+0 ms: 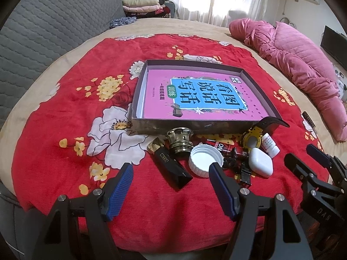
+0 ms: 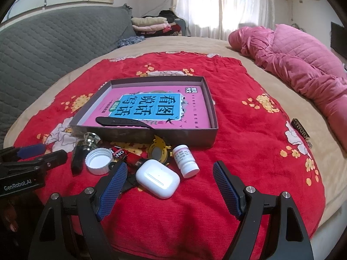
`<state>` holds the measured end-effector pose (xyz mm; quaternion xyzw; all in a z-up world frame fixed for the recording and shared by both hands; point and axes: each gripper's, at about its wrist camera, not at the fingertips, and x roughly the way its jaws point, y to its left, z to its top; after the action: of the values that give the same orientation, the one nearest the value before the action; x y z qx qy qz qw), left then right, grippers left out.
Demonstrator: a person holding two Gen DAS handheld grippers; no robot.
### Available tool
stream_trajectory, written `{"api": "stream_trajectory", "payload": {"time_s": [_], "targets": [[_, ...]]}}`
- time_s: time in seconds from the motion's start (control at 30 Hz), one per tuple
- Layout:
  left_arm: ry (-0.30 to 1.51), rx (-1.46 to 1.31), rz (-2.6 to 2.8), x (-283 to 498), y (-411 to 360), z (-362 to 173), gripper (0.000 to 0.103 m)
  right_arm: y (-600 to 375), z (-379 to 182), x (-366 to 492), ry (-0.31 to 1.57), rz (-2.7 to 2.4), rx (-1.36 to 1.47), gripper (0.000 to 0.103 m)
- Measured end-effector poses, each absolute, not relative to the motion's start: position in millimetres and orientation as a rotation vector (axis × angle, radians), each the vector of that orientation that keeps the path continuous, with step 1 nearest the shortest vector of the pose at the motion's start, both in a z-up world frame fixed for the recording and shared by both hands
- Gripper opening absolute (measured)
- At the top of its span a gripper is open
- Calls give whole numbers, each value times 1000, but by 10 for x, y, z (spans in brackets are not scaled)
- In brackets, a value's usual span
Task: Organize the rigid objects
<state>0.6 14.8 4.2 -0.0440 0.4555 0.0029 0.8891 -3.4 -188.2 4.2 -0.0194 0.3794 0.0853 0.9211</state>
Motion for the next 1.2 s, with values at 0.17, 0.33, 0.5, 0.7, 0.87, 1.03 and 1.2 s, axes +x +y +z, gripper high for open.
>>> {"api": "stream_trajectory", "payload": {"time_s": [0.17, 0.33, 0.5, 0.7, 0.87, 1.03, 1.2], "targets": [[956, -103, 15, -1, 211, 35, 71, -1973, 38, -24, 783, 158, -21, 82], [960, -109, 28, -3, 252, 27, 71, -2018, 30, -15, 787, 148, -10, 82], [979, -115, 30, 9, 266, -10, 71, -2042, 26, -5, 789, 146, -4, 82], [1011, -150, 46, -30, 410, -50, 71, -2078, 16, 2, 787, 141, 7, 82], [1018, -161, 49, -14, 419, -89, 71, -2092, -17, 34, 800, 144, 11, 82], [1035, -164, 46, 57, 335, -139, 71, -2092, -33, 46, 798, 143, 11, 82], [1051, -196, 79, 240, 313, -207, 71, -2094, -87, 107, 807, 139, 2, 82]]}}
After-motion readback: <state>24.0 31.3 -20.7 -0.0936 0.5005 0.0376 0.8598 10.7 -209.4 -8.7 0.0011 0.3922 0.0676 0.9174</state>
